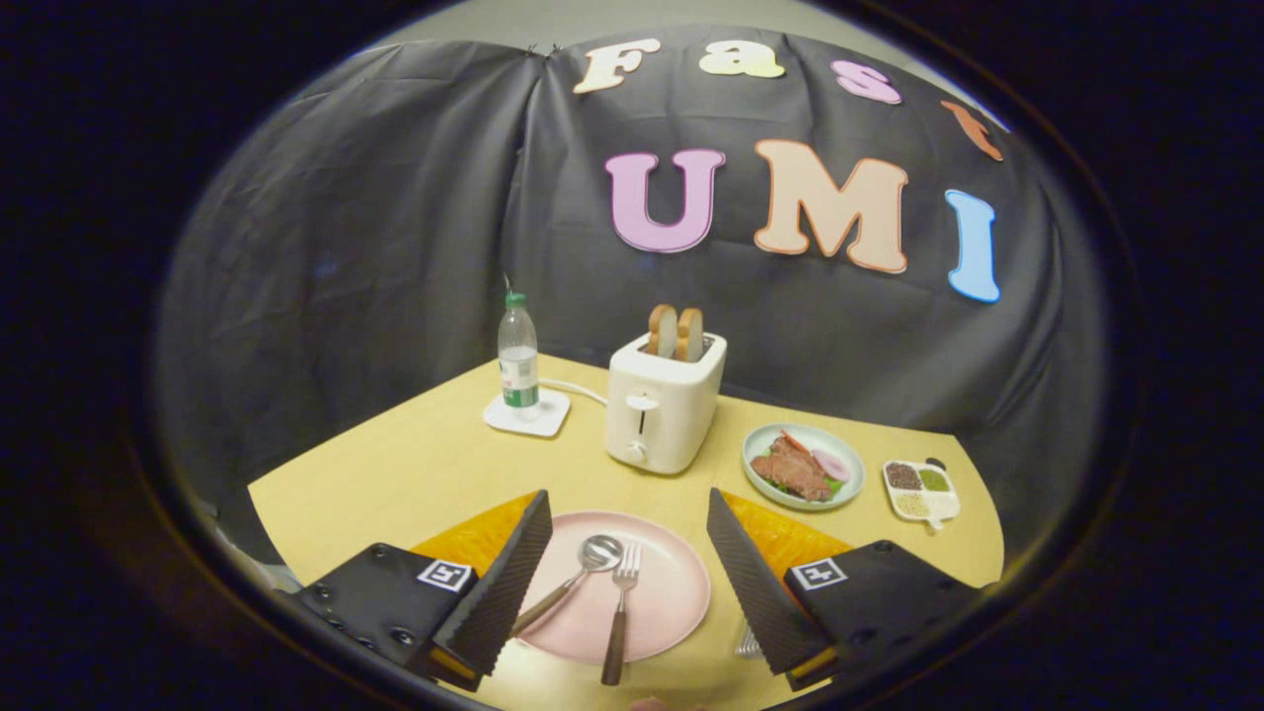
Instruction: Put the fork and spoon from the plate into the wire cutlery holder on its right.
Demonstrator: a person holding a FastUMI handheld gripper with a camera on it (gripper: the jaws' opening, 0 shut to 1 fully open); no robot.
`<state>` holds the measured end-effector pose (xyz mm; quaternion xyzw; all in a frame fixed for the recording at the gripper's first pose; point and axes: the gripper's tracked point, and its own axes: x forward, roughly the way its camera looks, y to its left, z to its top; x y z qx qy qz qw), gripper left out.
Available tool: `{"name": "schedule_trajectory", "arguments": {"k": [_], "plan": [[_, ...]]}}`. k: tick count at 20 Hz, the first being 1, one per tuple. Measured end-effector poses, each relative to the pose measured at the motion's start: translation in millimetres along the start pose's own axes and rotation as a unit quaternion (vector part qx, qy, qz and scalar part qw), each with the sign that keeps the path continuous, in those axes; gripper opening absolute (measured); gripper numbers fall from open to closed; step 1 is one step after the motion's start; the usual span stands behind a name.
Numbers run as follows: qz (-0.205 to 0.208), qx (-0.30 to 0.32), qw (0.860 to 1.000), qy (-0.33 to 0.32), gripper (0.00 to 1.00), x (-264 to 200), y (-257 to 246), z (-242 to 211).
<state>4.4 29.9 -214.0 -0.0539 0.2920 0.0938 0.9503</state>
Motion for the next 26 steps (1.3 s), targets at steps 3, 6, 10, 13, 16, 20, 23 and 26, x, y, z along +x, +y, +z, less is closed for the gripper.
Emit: {"name": "schedule_trajectory", "arguments": {"k": [3,6,10,13,16,20,23,26], "plan": [[0.004,-0.009,0.999,0.033,1.0,8.4,1.0,-25.5],[0.007,-0.02,0.998,0.055,1.0,18.0,1.0,-43.2],[0.007,-0.022,0.996,0.087,1.0,32.5,-0.2,-68.8],[0.009,-0.021,0.993,0.116,1.0,38.9,2.3,-90.1],[0.01,-0.035,0.99,0.139,1.0,43.1,2.1,-106.7],[0.003,-0.053,0.983,0.174,1.0,43.8,-2.2,-131.8],[0.001,-0.053,0.98,0.191,1.0,44.4,-3.6,-144.7],[0.003,-0.057,0.979,0.196,0.95,47.1,-2.1,-148.0]]}}
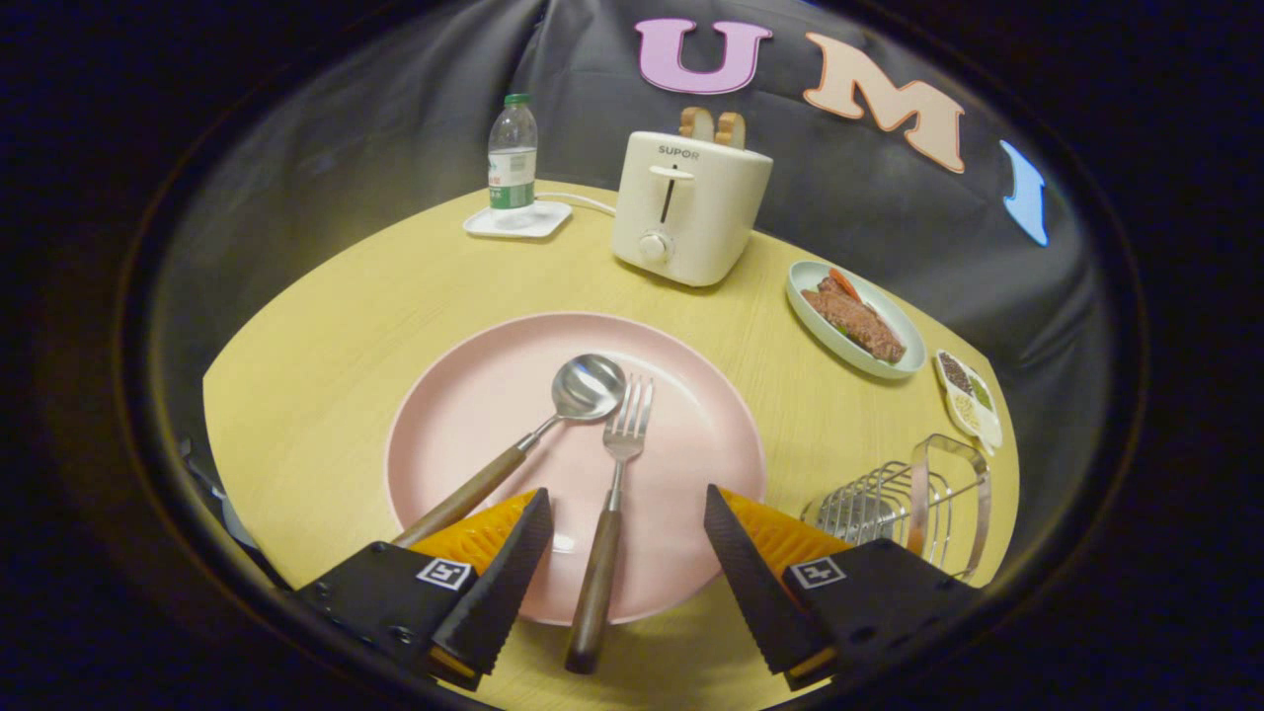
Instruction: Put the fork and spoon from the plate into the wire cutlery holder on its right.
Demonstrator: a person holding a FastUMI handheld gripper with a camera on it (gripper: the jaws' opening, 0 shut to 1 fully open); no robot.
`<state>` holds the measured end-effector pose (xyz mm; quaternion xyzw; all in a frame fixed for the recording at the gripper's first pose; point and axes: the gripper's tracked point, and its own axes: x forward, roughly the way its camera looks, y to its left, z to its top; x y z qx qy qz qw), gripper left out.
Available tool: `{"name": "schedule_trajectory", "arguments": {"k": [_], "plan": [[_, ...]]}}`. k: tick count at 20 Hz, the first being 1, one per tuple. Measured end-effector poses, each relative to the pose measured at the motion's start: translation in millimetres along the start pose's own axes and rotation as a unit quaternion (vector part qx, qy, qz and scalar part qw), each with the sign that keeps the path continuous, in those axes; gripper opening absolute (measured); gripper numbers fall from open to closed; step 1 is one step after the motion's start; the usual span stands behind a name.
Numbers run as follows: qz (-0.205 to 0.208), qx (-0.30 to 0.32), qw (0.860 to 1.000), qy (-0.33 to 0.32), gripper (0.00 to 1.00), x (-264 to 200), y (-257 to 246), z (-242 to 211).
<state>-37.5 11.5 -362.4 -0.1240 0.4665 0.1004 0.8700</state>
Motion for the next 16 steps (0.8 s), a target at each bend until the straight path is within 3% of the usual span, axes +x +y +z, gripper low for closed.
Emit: {"name": "schedule_trajectory", "arguments": {"k": [11,16], "plan": [[0.014,0.008,1.0,0.024,0.36,1.8,11.5,-5.0],[0.02,0.014,0.999,0.041,0.36,1.3,12.0,-6.1]]}}
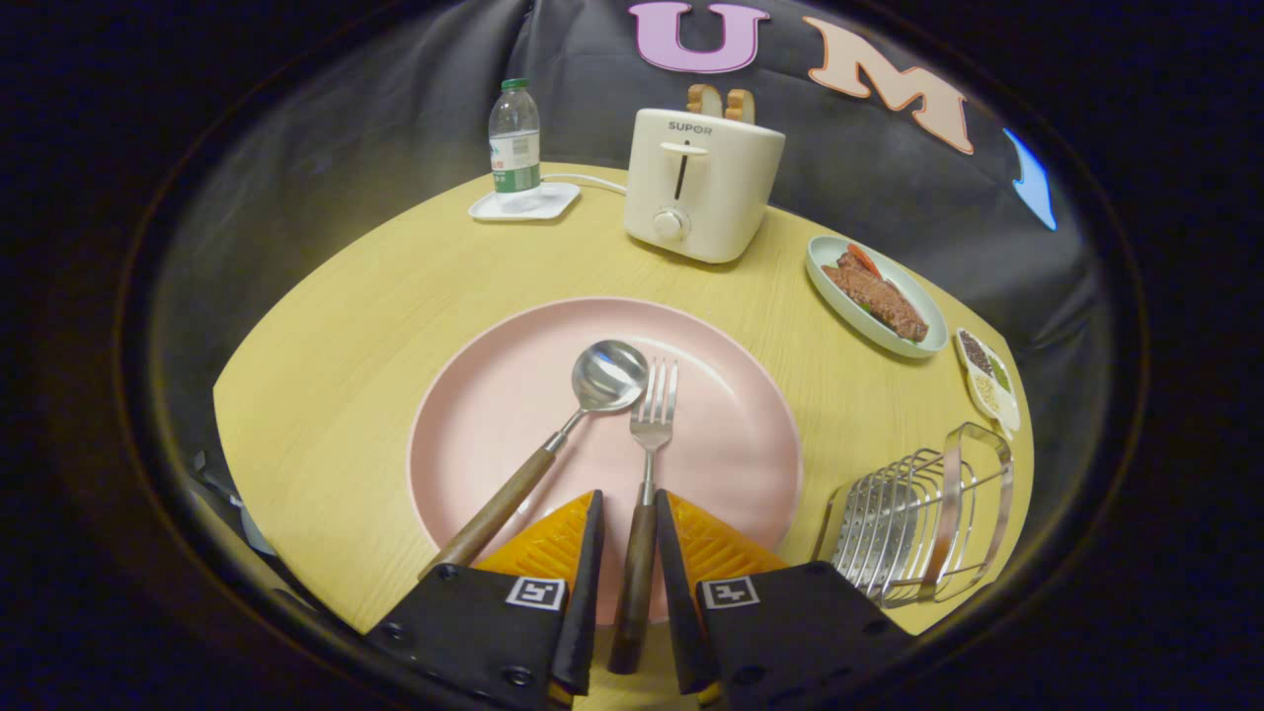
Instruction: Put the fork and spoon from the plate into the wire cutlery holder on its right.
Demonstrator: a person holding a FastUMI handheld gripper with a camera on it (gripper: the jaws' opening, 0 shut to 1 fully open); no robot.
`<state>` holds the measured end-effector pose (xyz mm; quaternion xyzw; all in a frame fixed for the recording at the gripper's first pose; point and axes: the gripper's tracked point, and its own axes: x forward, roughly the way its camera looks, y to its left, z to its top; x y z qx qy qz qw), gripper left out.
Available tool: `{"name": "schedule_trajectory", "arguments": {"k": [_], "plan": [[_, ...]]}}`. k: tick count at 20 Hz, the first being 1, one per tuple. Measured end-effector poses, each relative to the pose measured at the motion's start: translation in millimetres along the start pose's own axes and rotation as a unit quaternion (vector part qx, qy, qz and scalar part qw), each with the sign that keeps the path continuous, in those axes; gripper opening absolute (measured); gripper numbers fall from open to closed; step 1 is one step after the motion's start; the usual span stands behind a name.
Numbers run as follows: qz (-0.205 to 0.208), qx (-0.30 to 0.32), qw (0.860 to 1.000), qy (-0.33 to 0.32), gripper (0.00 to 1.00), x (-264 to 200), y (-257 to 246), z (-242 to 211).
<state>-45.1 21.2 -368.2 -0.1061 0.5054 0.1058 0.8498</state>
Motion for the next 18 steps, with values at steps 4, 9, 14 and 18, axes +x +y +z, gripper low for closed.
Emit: {"name": "schedule_trajectory", "arguments": {"k": [4,9,14,18], "plan": [[-0.001,-0.002,1.0,0.011,0.31,0.3,0.8,-2.8],[-0.023,0.023,0.999,0.016,0.15,4.7,-12.8,-5.4],[-0.024,0.036,0.999,0.024,0.08,5.0,-15.5,-5.4],[-0.026,0.054,0.998,0.033,0.08,-1.0,-22.5,-2.2]]}}
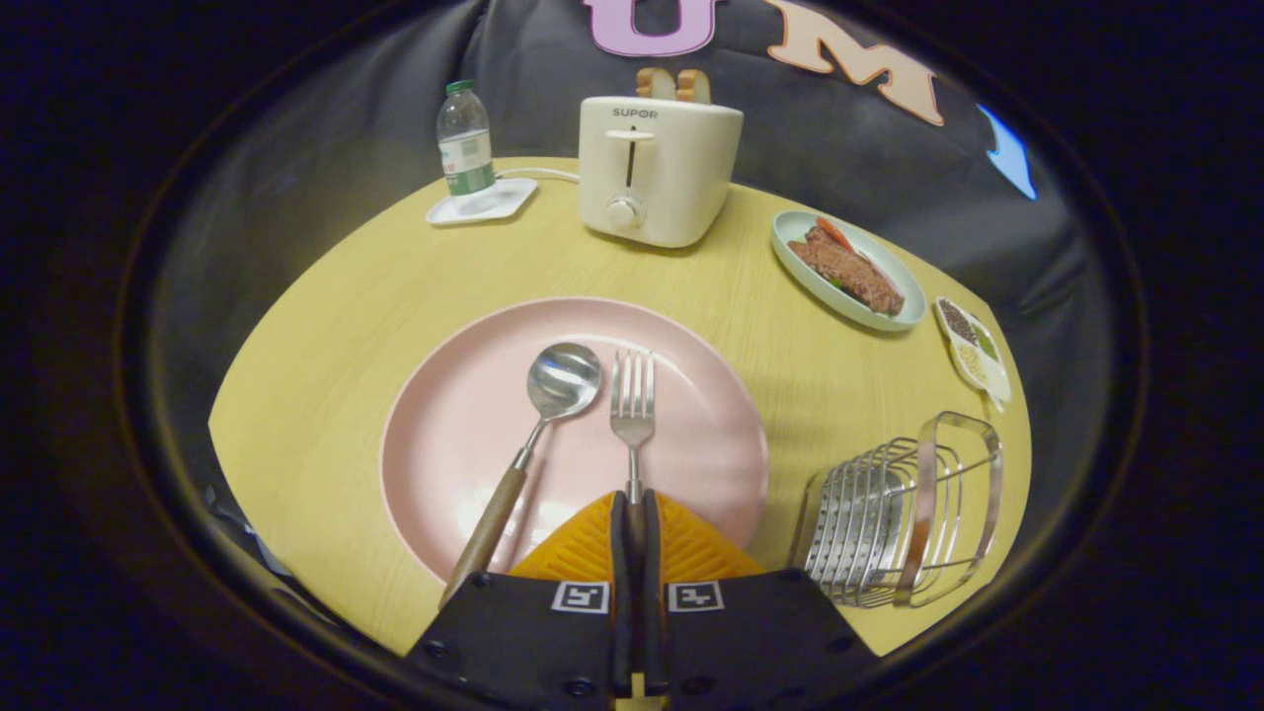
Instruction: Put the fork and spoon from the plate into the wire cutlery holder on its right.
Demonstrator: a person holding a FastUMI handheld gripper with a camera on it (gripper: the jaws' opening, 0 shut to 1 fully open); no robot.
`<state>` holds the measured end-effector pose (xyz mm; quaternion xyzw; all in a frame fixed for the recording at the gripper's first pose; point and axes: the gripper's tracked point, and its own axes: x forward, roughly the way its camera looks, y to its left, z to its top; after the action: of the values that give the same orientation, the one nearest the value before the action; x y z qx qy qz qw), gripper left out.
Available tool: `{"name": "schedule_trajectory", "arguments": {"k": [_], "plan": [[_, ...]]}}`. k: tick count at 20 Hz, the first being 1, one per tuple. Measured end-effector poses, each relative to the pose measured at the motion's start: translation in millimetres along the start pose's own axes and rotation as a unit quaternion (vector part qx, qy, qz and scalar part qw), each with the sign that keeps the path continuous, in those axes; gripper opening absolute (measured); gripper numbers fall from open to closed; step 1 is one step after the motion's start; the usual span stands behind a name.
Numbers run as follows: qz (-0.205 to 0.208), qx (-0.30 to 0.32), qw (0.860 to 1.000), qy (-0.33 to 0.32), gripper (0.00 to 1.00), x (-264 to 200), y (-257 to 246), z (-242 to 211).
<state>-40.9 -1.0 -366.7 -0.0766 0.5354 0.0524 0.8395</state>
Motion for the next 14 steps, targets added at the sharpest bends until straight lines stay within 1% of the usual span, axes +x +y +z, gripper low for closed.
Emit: {"name": "schedule_trajectory", "arguments": {"k": [3,9,14], "plan": [[0.002,-0.004,1.0,0.002,0.08,-10.3,-4.0,4.8],[0.01,-0.034,0.999,0.001,0.08,-35.9,-8.0,17.3],[0.03,-0.046,0.998,0.008,0.08,-60.0,-16.6,28.2]]}}
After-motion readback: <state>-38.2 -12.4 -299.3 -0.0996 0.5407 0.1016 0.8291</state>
